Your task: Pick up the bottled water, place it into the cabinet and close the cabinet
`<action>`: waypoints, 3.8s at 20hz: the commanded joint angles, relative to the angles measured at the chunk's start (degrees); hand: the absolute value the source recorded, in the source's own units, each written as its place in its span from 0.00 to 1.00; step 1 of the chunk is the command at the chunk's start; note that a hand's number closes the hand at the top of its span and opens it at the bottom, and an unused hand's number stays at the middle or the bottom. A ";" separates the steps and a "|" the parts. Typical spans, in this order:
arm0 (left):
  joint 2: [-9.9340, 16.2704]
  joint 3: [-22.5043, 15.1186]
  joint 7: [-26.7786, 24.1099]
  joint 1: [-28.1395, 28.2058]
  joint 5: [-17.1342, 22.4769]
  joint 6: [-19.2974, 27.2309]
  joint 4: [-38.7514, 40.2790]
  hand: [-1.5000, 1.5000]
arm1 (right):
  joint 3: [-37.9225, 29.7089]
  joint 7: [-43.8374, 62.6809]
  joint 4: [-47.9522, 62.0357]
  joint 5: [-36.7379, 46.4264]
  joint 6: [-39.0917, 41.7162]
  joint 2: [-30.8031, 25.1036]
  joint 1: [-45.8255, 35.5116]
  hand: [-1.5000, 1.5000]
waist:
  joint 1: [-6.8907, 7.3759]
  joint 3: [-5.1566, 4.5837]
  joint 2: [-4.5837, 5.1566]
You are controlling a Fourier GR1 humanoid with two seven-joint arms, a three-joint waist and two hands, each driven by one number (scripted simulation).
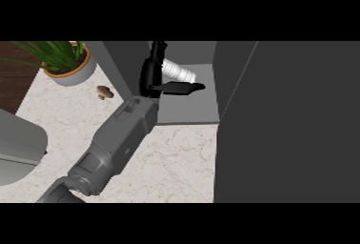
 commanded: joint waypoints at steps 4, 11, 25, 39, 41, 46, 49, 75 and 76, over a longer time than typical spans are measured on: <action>-0.08 -7.55 3.21 10.23 4.43 -4.57 -16.00 0.00 | -1.24 2.84 -5.73 -1.95 -1.50 -0.37 1.43 0.00 | 1.14 0.02 -0.48; -0.08 -13.22 5.13 22.47 3.91 -3.73 -33.65 0.00 | 5.98 2.02 -5.04 5.32 -3.35 2.32 2.64 0.00 | 1.71 0.01 -0.47; 11.67 -19.98 12.96 43.84 3.01 -4.46 -62.27 1.00 | 5.25 3.15 -11.15 8.56 7.35 -11.20 4.34 1.00 | 1.64 -0.02 -0.48; 25.99 -9.96 11.01 63.02 11.11 -12.30 -78.52 0.00 | 18.11 2.27 -15.22 18.35 12.39 -17.29 3.17 1.00 | 1.76 -0.27 -0.63; 25.14 -10.30 10.88 65.49 12.05 -11.44 -81.54 0.00 | 21.45 3.11 -15.25 19.01 13.80 -18.83 1.88 1.00 | 2.46 -0.33 -0.91; 28.74 -6.00 11.16 68.52 15.51 -14.85 -81.70 0.00 | 26.82 6.62 -15.53 20.94 13.25 -19.75 -3.04 1.00 | 3.06 -0.64 -0.98; 30.49 -4.47 10.98 70.56 16.44 -16.16 -82.83 0.00 | 28.00 6.91 -14.75 21.79 13.89 -21.66 -5.30 1.00 | 3.32 -0.69 -1.39; 41.34 4.53 11.78 76.41 23.40 -31.36 -84.75 0.00 | 35.48 16.74 -5.11 10.72 6.45 -15.47 -20.02 1.00 | 12.78 -1.20 2.10; 40.94 4.02 11.71 76.49 23.31 -31.40 -85.05 0.00 | 35.46 16.53 -4.67 10.79 6.70 -15.36 -21.05 1.00 | 13.17 -1.21 2.04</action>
